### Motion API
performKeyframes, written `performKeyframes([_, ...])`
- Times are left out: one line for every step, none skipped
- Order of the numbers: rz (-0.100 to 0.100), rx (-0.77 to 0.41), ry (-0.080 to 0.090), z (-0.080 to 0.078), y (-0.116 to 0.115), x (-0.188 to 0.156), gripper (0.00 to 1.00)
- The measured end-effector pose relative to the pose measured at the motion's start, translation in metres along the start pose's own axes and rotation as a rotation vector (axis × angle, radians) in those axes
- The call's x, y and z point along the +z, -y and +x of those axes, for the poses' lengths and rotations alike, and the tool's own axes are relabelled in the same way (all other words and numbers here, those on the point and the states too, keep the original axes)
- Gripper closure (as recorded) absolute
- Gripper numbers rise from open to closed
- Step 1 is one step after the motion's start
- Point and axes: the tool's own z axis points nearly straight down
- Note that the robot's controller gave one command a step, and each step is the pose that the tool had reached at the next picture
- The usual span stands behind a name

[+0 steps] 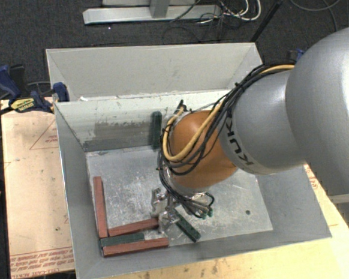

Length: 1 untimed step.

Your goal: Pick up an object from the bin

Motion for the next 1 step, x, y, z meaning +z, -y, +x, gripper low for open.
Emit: performKeyframes([0.0,0.0,0.0,0.0,0.0,0.0,1.0])
